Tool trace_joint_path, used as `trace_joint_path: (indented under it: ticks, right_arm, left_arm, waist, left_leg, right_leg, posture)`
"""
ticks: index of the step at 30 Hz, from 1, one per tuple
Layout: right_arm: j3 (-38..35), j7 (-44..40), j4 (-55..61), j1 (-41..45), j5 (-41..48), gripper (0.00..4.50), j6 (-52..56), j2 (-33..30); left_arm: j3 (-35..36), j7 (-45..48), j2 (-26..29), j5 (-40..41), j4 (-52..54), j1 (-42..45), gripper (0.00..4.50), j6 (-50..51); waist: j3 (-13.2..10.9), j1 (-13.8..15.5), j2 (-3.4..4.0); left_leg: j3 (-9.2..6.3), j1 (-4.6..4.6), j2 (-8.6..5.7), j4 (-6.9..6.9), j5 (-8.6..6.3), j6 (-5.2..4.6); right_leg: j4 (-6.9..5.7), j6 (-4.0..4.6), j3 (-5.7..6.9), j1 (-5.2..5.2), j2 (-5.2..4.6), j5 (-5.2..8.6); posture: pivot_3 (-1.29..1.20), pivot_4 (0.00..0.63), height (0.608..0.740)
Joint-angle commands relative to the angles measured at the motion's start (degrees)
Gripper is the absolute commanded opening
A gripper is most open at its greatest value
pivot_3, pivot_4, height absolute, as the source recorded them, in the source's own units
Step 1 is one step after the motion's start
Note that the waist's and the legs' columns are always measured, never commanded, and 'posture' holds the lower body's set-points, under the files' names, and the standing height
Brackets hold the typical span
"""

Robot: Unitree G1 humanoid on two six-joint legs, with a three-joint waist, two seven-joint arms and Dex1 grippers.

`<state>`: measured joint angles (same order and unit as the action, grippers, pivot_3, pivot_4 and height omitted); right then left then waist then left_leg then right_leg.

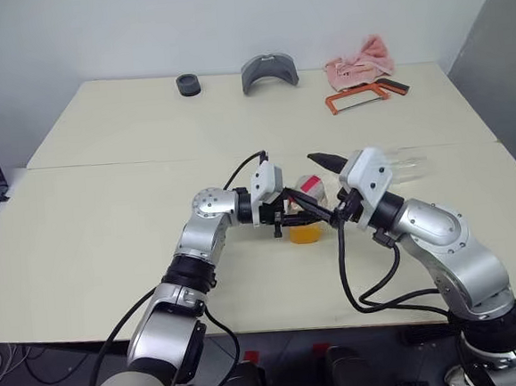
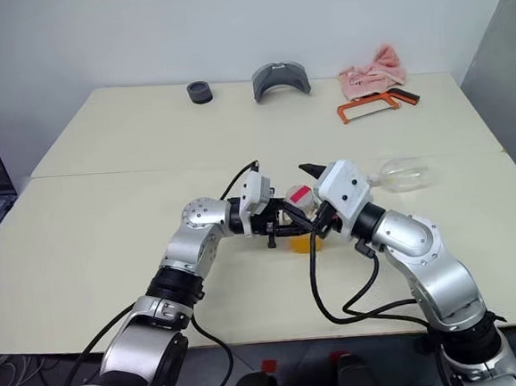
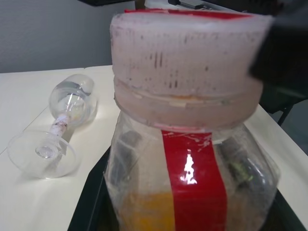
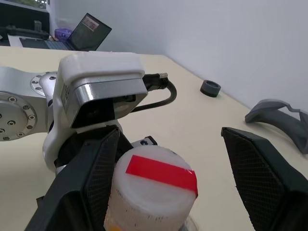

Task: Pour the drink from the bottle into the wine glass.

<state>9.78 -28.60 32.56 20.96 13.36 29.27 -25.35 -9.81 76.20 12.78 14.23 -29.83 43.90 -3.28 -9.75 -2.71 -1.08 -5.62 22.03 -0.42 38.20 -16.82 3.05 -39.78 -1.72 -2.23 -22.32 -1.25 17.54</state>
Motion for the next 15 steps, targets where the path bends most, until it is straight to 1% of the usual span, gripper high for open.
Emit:
trace_joint_path:
  ticks: [1,7,11,13,15]
  right_arm:
    - [-2.53,0.95,2.24,-1.79,-0.68,3.60,-0.68,-0.67]
    - [-4.89,1.36,4.72,-4.19,1.31,3.60,1.03,-0.42]
    - [-7.44,1.28,6.65,-4.56,4.56,3.60,2.52,0.02]
    - [-7.45,0.78,7.54,-4.30,5.99,3.60,3.19,-0.05]
    - [-5.85,0.23,8.08,-3.80,6.01,3.60,3.54,-0.47]
  left_arm:
    - [0.26,0.12,-0.19,0.35,0.99,1.57,1.69,-1.26]
    - [0.29,0.23,0.05,0.30,0.88,1.48,1.69,-1.37]
    - [0.22,0.28,0.13,0.22,0.70,1.38,1.69,-1.54]
    - [0.18,0.27,0.08,0.20,0.59,1.39,1.69,-1.64]
    - [0.16,0.25,0.03,0.23,0.47,1.44,1.69,-1.70]
  waist:
    - [0.00,0.00,0.00]
    - [0.00,-0.01,0.00]
    - [0.00,0.00,0.00]
    - [0.00,0.00,0.00]
    - [0.00,-0.01,0.00]
  left_leg:
    - [0.00,0.00,0.00,0.01,0.00,0.00]
    - [0.00,0.00,0.00,0.00,-0.01,-0.01]
    - [0.00,0.00,0.00,0.00,-0.01,-0.02]
    - [0.00,0.00,0.00,0.00,-0.01,-0.01]
    - [0.01,-0.01,0.00,0.00,-0.01,-0.02]
  right_leg:
    - [0.00,0.00,0.00,0.00,0.00,0.00]
    - [-0.01,0.00,0.00,0.00,0.01,0.00]
    - [-0.01,0.00,0.00,0.00,0.01,0.00]
    - [-0.01,0.00,0.00,0.00,0.01,0.00]
    - [-0.01,0.00,-0.02,0.00,0.01,0.00]
  posture:
    - [0.00,0.150,0.740]
    - [0.00,0.150,0.740]
    - [0.00,0.150,0.740]
    - [0.00,0.150,0.740]
    - [0.00,0.150,0.740]
